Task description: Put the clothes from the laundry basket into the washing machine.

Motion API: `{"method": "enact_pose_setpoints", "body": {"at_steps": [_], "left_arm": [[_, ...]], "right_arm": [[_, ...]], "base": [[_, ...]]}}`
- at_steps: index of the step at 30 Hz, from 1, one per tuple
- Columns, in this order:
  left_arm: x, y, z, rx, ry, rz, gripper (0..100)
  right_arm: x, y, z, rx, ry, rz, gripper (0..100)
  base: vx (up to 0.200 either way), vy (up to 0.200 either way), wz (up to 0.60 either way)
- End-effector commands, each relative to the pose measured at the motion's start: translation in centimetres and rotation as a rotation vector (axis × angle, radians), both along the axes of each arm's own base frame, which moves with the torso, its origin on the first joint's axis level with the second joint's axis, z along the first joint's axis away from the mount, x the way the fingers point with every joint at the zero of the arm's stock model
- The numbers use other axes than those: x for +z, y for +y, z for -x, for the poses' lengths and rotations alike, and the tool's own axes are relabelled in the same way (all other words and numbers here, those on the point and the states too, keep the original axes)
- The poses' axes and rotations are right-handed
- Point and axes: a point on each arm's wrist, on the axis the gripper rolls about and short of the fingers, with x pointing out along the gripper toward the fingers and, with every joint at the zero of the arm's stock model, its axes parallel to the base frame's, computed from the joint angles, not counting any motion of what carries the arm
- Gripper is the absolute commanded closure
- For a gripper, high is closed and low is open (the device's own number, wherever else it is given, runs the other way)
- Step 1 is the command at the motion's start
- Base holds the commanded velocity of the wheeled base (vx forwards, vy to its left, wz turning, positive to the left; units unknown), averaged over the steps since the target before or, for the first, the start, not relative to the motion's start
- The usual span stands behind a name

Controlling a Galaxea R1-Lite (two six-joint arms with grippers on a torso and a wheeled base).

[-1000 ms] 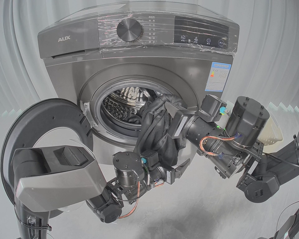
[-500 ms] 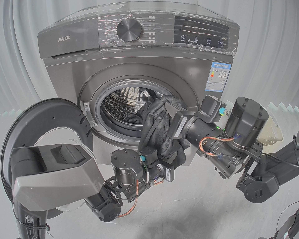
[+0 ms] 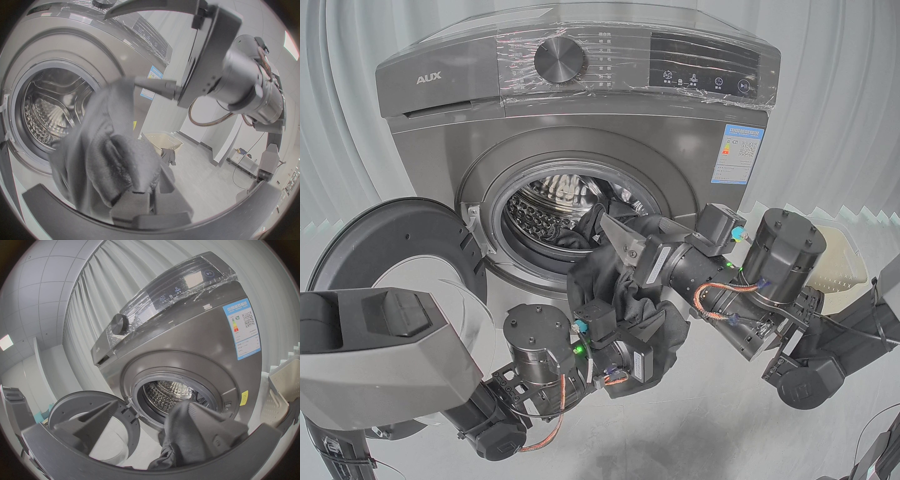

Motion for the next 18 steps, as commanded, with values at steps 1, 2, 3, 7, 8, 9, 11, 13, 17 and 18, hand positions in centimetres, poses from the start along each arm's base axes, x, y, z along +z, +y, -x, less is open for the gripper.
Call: {"method": "enact_pose_setpoints", "body": {"at_steps": [1, 2, 3, 7, 8, 9, 11, 13, 17, 18], "left_arm": [[0.7, 0.7, -0.4, 0.024, -0.026, 0.005, 100], [0.9, 0.8, -0.5, 0.029, -0.032, 0.007, 100], [1.1, 1.0, -0.6, 0.038, -0.044, 0.008, 100], [2.2, 1.6, -0.9, 0.060, -0.072, 0.032, 100], [2.7, 1.9, -1.1, 0.070, -0.082, 0.039, 100], [3.0, 2.2, -1.3, 0.082, -0.089, 0.045, 100], [3.3, 2.9, -1.7, 0.105, -0.096, 0.051, 100], [3.8, 3.6, -2.1, 0.127, -0.109, 0.057, 100], [5.3, 4.6, -1.9, 0.144, -0.145, 0.081, 100], [5.9, 4.7, -1.7, 0.142, -0.157, 0.091, 100]], "right_arm": [[-0.5, -0.6, -0.7, -0.030, 0.009, 0.021, 0], [-0.5, -0.6, -0.8, -0.033, 0.009, 0.025, 0], [-0.4, -0.9, -0.9, -0.043, 0.006, 0.027, 0], [-0.7, -2.0, -1.4, -0.078, 0.013, 0.044, 0], [-0.9, -2.4, -1.5, -0.093, 0.015, 0.060, 0], [-1.2, -2.9, -1.6, -0.107, 0.017, 0.078, 0], [-1.5, -4.0, -1.9, -0.137, 0.017, 0.115, 0], [-2.2, -5.3, -1.9, -0.162, 0.035, 0.151, 0], [-3.6, -6.6, -1.6, -0.157, 0.068, 0.199, 0], [-4.4, -7.3, -1.4, -0.155, 0.088, 0.230, 0]], "base": [[0.000, 0.000, 0.00], [0.000, 0.000, 0.00], [0.000, 0.000, 0.00], [0.000, 0.000, 0.00], [0.000, 0.000, 0.00], [0.000, 0.000, 0.00], [0.000, 0.000, 0.00], [0.000, 0.000, 0.00], [0.000, 0.000, 0.00], [0.000, 0.000, 0.00]]}}
